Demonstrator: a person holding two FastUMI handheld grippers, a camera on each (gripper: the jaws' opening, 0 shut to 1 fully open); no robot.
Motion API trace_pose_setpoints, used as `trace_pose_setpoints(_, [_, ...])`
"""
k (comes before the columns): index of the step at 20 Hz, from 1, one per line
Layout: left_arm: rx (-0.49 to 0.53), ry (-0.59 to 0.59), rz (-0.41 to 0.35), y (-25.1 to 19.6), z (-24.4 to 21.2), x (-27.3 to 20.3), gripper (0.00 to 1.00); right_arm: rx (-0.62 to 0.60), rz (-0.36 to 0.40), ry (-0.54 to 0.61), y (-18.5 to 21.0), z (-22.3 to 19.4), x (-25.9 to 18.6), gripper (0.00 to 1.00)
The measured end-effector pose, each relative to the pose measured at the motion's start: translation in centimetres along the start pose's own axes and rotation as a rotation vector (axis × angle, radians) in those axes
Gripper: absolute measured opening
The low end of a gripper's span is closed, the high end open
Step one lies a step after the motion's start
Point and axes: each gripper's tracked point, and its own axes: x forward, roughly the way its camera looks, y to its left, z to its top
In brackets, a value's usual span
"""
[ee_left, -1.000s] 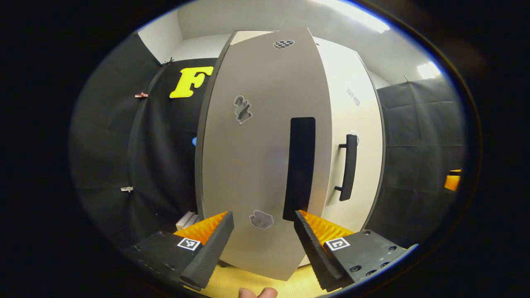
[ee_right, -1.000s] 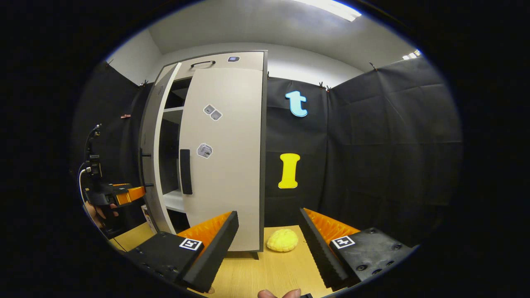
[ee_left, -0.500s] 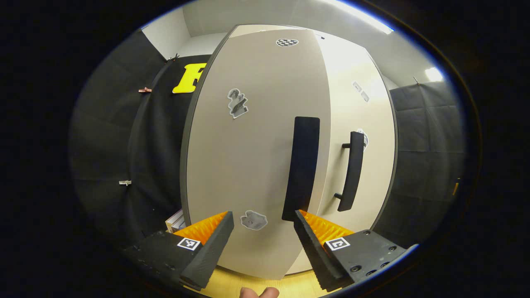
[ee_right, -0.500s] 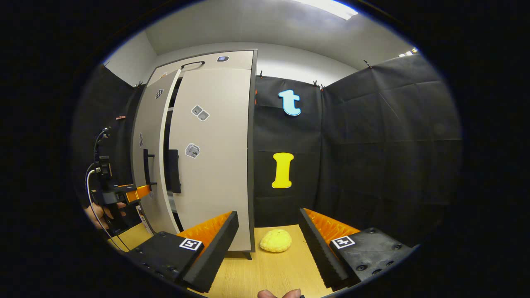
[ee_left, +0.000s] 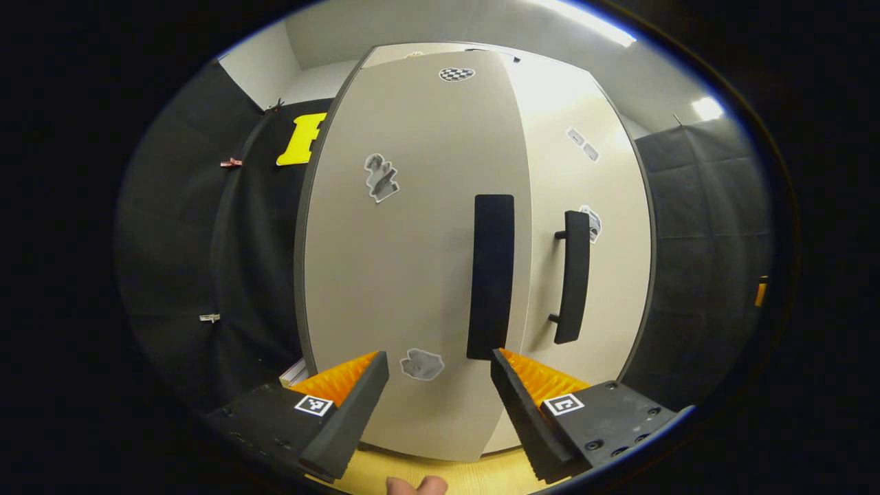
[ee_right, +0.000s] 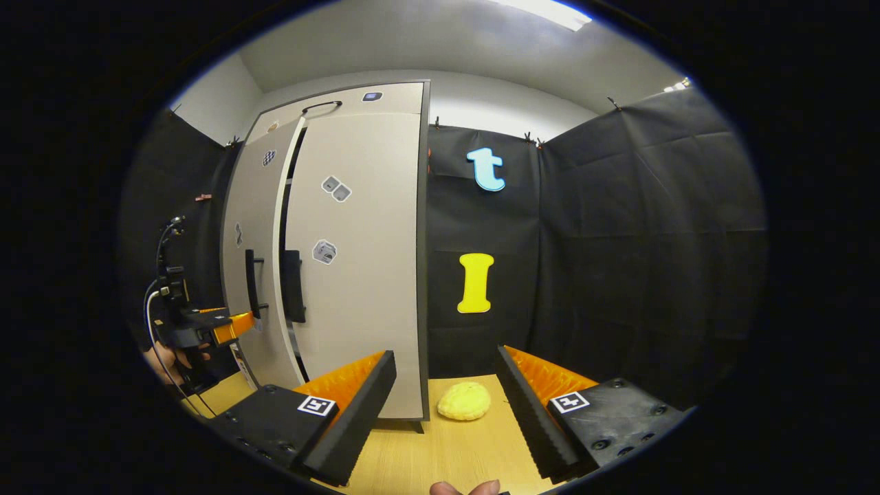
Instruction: Grasp the bottle in the cabinet with the left hand and place it on the coaster, then close the right door with the right hand and the left door with the left hand.
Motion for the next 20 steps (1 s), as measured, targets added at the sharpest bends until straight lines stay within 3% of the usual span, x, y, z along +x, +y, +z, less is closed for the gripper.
trace_pose_setpoints(8, [0.03,0.006,0.055,2.6,1.1,-6.8,0.96,-0.002,-0.005,-0.006,1.1,0.4,0.0,0.97])
trace_pose_setpoints(20, [0.031,-0.038,0.061,5.1,5.1,-14.8,0.95,0.023,0.018,-0.027,4.4,1.4,-0.5,0.97])
